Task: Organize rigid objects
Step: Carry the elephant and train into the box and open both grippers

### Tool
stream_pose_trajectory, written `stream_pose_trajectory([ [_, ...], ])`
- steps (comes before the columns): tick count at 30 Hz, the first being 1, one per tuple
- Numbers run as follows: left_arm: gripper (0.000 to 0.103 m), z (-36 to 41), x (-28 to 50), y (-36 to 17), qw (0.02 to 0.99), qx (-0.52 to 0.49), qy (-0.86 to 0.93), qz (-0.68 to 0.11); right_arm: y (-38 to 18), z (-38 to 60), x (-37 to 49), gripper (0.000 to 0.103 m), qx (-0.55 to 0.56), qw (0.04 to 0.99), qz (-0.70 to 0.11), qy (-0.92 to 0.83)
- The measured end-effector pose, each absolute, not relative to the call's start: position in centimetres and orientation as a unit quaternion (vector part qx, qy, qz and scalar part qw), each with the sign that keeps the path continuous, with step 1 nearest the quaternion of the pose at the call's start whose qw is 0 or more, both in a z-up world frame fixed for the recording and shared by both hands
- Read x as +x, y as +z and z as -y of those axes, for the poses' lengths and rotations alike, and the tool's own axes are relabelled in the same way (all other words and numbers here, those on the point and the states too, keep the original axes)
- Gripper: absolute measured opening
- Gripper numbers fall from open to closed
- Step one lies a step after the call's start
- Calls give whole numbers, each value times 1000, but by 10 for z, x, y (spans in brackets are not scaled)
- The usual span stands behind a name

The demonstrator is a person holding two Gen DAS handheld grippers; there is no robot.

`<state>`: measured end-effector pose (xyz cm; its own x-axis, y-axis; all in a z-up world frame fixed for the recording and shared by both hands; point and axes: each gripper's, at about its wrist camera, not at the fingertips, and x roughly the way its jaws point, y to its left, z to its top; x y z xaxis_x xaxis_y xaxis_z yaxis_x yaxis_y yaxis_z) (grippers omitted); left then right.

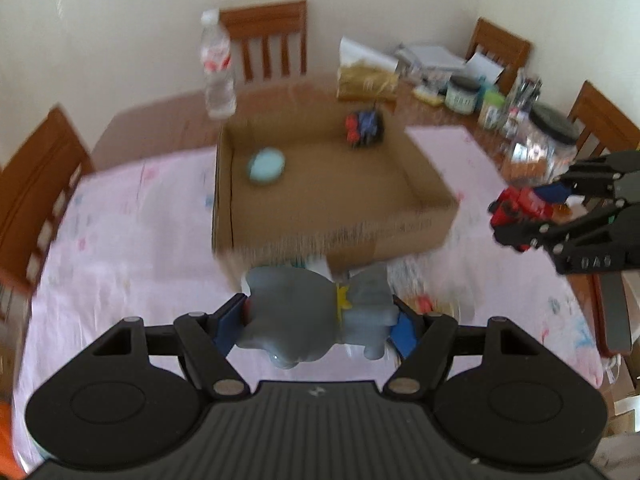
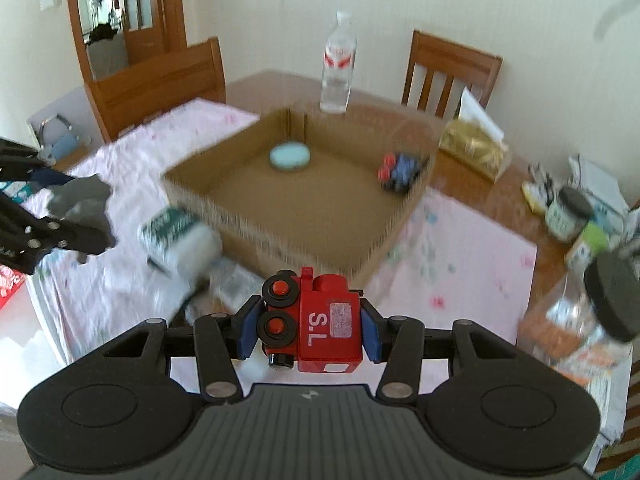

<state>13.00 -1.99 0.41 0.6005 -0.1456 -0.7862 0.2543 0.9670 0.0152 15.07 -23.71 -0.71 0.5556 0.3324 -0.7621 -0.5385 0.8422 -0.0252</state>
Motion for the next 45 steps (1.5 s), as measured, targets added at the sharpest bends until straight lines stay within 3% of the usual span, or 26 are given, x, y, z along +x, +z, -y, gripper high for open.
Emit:
stream_pose_trajectory([
  [15,75,10,229,-5,901,92,-146,-398,17,194,203,55,-122,891,-376,223],
  [16,76,10,232,-8,903,93,-145,-393,18,191,206,55,-123,891,-376,221],
  [19,96,6,236,-13,910,96,-147,-375,18,184,217,55,-121,893,-379,212],
  [39,97,-60,202,-23,926,70,-83,-362,-6,130,309,55,-123,878,-423,184],
  [40,97,-63,203,-23,926,64,-81,-362,-7,127,315,56,-122,878,-424,185],
  [42,97,-70,203,-24,927,54,-79,-364,-7,120,323,78,-123,881,-419,183],
  [43,97,-73,203,-25,927,52,-78,-364,-6,117,325,101,-126,885,-411,177],
  [45,97,-77,204,-26,926,51,-74,-366,-4,113,325,103,-128,897,-389,166],
])
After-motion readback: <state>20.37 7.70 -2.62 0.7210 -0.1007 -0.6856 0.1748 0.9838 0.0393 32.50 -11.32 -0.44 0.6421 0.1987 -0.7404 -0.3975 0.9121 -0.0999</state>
